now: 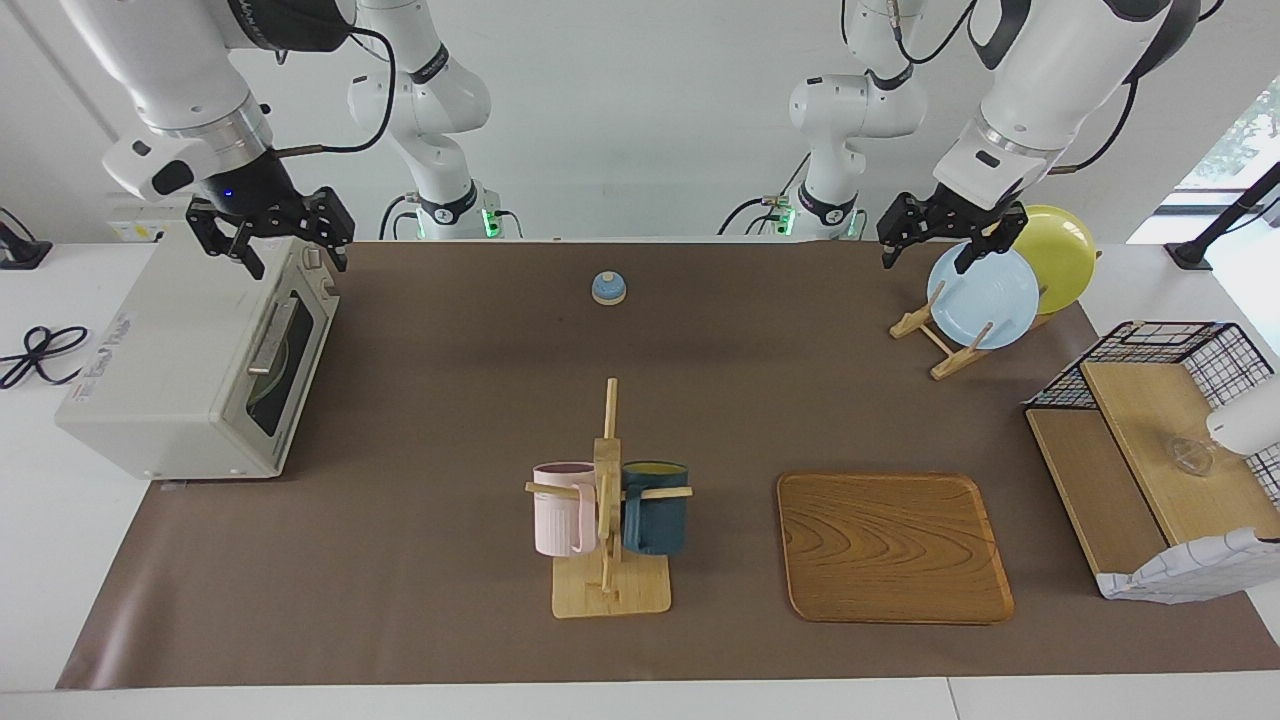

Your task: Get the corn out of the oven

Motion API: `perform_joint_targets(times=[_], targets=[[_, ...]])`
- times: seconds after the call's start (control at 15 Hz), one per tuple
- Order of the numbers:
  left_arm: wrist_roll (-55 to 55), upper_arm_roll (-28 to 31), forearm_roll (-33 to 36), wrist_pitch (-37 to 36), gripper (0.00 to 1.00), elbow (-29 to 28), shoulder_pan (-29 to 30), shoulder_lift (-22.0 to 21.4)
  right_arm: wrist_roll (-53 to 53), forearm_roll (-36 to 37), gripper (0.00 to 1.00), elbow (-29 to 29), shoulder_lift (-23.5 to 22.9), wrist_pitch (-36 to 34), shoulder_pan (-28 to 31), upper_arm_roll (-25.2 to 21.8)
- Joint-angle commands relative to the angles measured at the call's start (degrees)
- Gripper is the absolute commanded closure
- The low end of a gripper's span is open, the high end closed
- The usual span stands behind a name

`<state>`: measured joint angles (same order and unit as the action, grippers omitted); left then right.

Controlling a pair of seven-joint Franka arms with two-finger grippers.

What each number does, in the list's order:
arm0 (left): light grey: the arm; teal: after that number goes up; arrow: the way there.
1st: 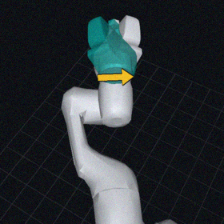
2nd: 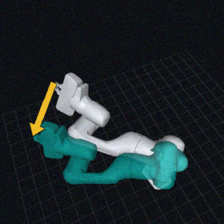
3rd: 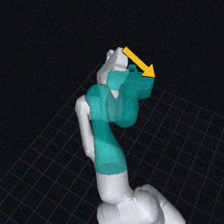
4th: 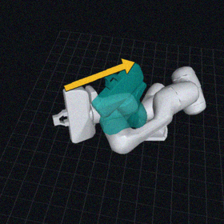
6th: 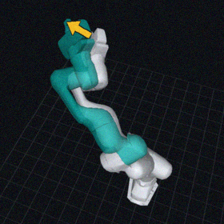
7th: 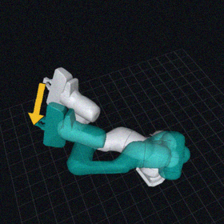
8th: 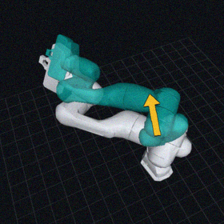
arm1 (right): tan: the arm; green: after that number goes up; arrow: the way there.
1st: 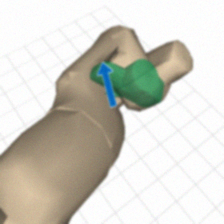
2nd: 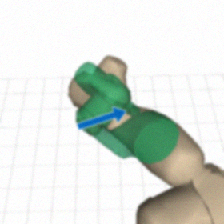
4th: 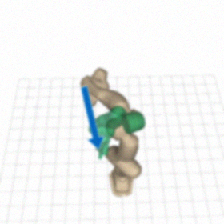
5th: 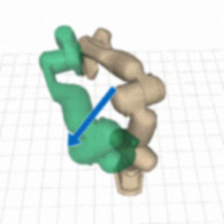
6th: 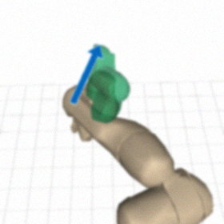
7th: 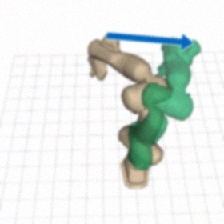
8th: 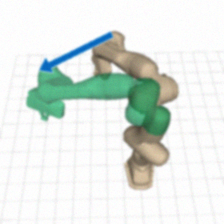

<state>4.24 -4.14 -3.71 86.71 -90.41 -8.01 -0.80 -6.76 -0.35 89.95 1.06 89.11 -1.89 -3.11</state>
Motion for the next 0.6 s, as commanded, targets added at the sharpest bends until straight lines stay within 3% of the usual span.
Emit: perform_joint_targets(times=[0.0, 0.53], targets=[[0.25, 0.45, 0.2, 1.1, 0.0, -2.4, -0.7, -1.83, 0.61, 0.7, 0.0, -0.21, 0.17, 0.45, 0.48, 0.3], [0.07, 0.54, 0.2, 1.01, 0.0, -2.4, -0.7, -1.83, 0.87, 0.43, 0.0, 1.11, 0.87, 0.19, 1.01, -0.23]])
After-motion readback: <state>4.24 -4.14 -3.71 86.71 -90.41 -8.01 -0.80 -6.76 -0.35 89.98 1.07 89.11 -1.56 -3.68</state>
